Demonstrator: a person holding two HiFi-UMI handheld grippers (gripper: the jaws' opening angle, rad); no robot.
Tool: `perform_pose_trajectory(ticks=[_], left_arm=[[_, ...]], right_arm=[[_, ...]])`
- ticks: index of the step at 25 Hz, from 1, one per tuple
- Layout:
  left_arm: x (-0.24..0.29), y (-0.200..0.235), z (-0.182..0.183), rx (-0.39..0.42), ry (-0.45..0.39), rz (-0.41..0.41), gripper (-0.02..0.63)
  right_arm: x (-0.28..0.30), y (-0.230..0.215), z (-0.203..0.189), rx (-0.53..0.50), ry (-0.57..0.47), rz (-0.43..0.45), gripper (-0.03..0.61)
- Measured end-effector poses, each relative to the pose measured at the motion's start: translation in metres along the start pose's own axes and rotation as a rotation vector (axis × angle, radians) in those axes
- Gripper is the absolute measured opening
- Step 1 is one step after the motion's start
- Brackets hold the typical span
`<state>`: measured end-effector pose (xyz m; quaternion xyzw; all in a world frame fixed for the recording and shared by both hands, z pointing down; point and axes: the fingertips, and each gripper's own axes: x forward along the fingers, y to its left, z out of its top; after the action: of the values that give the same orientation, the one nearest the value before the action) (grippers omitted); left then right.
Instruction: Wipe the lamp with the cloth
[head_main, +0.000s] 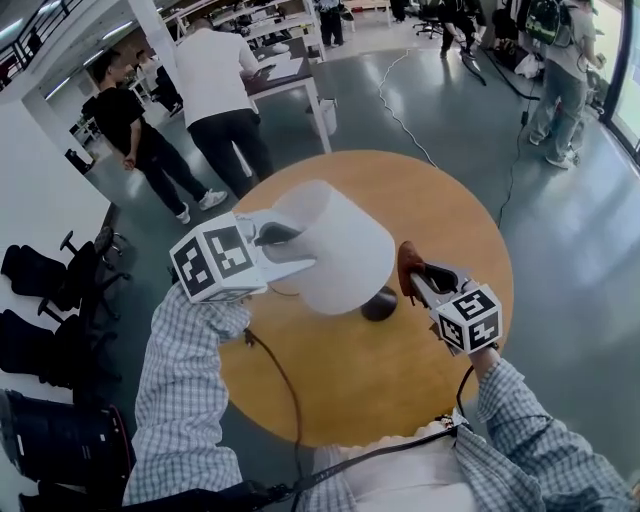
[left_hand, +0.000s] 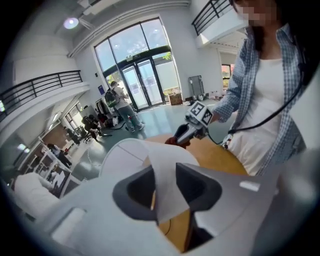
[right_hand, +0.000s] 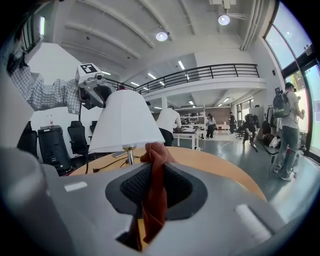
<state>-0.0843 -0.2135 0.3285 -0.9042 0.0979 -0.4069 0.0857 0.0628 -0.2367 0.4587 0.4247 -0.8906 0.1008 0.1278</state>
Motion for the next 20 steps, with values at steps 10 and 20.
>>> perform_pose_trajectory(ticks=[10, 20], left_arm=[[-0.029, 0.009, -0.052, -0.216, -0.115, 0.058, 0.117], [-0.032, 0.022, -0.067, -0.271, -0.149, 0.089, 0.119]], right_arm=[[0.083, 0.079, 0.012, -0.115, 0.024, 0.180, 0.069], [0.103, 0.115, -0.043, -0.249, 0.188, 0.270, 0.069]])
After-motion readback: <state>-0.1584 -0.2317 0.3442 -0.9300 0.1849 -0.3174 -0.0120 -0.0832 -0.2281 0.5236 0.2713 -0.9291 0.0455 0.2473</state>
